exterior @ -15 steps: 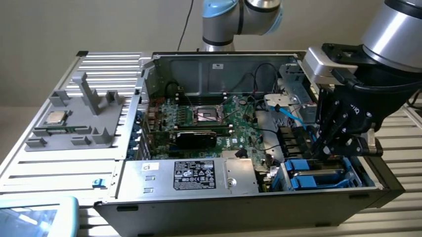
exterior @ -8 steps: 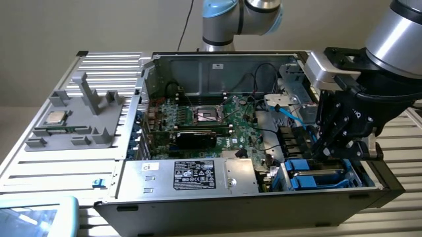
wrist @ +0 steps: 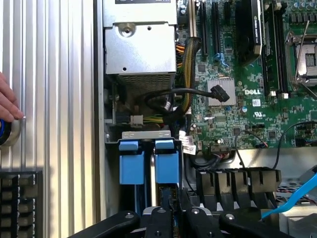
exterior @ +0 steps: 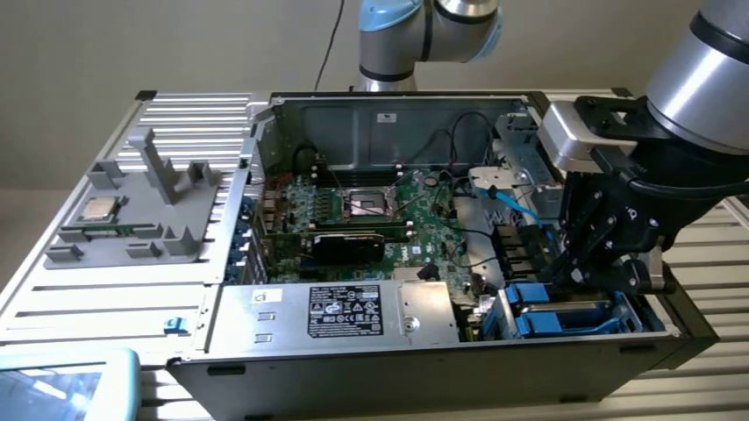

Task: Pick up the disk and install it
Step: 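Insert the second disk wire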

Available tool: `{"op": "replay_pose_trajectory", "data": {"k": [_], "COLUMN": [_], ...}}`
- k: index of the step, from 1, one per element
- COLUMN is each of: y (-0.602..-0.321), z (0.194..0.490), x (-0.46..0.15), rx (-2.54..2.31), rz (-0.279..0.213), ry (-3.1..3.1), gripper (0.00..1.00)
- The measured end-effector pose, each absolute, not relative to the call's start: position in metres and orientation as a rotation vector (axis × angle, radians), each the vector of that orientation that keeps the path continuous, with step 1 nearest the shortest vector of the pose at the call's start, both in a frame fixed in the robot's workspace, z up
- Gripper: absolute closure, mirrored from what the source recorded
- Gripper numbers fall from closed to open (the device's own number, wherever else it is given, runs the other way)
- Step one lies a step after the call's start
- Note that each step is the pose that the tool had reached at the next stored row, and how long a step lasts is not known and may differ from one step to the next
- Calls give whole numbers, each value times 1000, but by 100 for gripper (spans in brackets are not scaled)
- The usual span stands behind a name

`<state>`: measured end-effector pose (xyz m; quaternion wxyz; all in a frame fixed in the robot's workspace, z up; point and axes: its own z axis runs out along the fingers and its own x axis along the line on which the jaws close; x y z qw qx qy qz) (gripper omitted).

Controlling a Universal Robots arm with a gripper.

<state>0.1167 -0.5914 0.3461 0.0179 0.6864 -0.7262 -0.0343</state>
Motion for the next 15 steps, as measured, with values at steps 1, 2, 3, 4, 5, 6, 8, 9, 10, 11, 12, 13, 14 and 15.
{"op": "replay_pose_trajectory", "data": {"k": [1, 2, 3, 4, 5, 6, 8, 9, 10, 11, 12, 13, 14, 15], "y": [-591, -591, -591, -591, -590, -590, -590, -590, -590, -590, -590, -590, -590, -590], "z": [346, 346, 345, 345, 345, 345, 345, 345, 345, 345, 345, 345, 345, 345], "x": [117, 117, 117, 117, 117, 117, 117, 117, 117, 117, 117, 117, 117, 117], "rx": [2132, 2132, 2132, 2132, 2132, 2133, 2133, 2133, 2134, 2134, 2134, 2135, 2136, 2136], "rz": [-107, -107, -107, -107, -107, -107, -107, -107, -107, -106, -106, -105, -105, -104], "ry": [-2256, -2256, -2256, -2256, -2256, -2256, -2255, -2255, -2255, -2255, -2254, -2255, -2255, -2255], "gripper": [84, 84, 84, 84, 84, 84, 84, 84, 84, 84, 84, 84, 84, 84]}}
